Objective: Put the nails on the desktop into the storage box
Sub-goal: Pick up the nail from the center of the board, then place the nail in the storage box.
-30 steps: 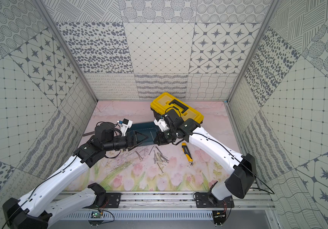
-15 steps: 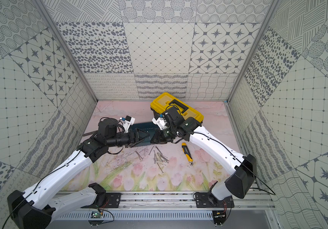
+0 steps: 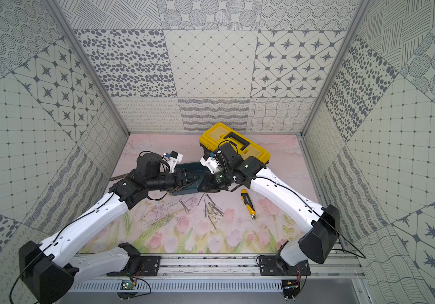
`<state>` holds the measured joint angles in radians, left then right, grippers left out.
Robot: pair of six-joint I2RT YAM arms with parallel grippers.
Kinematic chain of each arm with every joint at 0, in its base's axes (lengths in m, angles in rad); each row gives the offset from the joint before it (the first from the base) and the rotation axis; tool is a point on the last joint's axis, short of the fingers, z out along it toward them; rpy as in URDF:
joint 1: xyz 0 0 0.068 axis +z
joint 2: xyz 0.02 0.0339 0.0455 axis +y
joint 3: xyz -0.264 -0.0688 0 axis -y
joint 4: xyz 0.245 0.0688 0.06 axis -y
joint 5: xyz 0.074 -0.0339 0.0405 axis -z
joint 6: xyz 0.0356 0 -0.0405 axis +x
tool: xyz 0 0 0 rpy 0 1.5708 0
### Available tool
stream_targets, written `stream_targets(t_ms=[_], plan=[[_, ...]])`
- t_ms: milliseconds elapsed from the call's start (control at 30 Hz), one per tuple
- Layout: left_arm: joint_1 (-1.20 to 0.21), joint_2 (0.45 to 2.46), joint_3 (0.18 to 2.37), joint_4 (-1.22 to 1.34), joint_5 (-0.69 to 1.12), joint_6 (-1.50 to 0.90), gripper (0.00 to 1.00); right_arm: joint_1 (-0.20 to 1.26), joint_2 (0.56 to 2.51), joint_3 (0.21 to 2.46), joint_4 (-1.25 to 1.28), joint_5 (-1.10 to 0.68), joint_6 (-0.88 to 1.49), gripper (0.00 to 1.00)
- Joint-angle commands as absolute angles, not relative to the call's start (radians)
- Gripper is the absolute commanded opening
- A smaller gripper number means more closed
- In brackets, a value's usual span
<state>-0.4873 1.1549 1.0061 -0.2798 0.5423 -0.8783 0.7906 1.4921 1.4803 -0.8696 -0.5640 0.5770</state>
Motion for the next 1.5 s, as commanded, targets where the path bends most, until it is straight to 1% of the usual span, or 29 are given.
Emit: stream_targets(t_ms=[0,267,367,533,633,667,767,800,900,1033,1100,1200,1333,1467], plan=[[-0.482,1.161,1.019,-0.246,0.57,-0.846,0.45,0.794,1.466,1.499,-0.824,-0.557,0.59,0.0],[-0.482,1.176,1.03,-0.25,0.588,-0.841,0.32,0.794,1.47,1.495,-0.82,-0.551,0.591,0.0],[-0.477,1.178,1.034,-0.257,0.595,-0.839,0.23,0.794,1.473,1.489,-0.82,-0.542,0.589,0.0],[-0.464,1.189,1.038,-0.261,0.624,-0.839,0.06,0.794,1.484,1.485,-0.82,-0.515,0.586,0.0],[-0.456,1.198,1.042,-0.266,0.638,-0.838,0.0,0.793,1.492,1.487,-0.819,-0.504,0.585,0.0],[-0.452,1.202,1.045,-0.268,0.642,-0.838,0.0,0.793,1.497,1.49,-0.819,-0.502,0.586,0.0],[-0.446,1.211,1.055,-0.283,0.647,-0.829,0.0,0.793,1.507,1.502,-0.821,-0.497,0.583,0.1],[-0.445,1.215,1.06,-0.287,0.649,-0.825,0.0,0.792,1.509,1.508,-0.821,-0.496,0.58,0.14],[-0.435,1.232,1.079,-0.317,0.65,-0.809,0.0,0.785,1.515,1.523,-0.822,-0.492,0.578,0.31],[-0.419,1.253,1.111,-0.363,0.644,-0.778,0.0,0.77,1.516,1.54,-0.824,-0.467,0.573,0.42],[-0.4,1.271,1.145,-0.41,0.63,-0.752,0.0,0.76,1.513,1.553,-0.829,-0.446,0.562,0.45],[-0.367,1.308,1.208,-0.517,0.599,-0.693,0.0,0.752,1.508,1.57,-0.847,-0.409,0.547,0.46],[-0.348,1.38,1.324,-0.707,0.472,-0.579,0.0,0.751,1.512,1.596,-0.903,-0.352,0.51,0.48],[-0.329,1.462,1.407,-0.815,0.348,-0.494,0.0,0.75,1.516,1.616,-0.951,-0.316,0.485,0.48]])
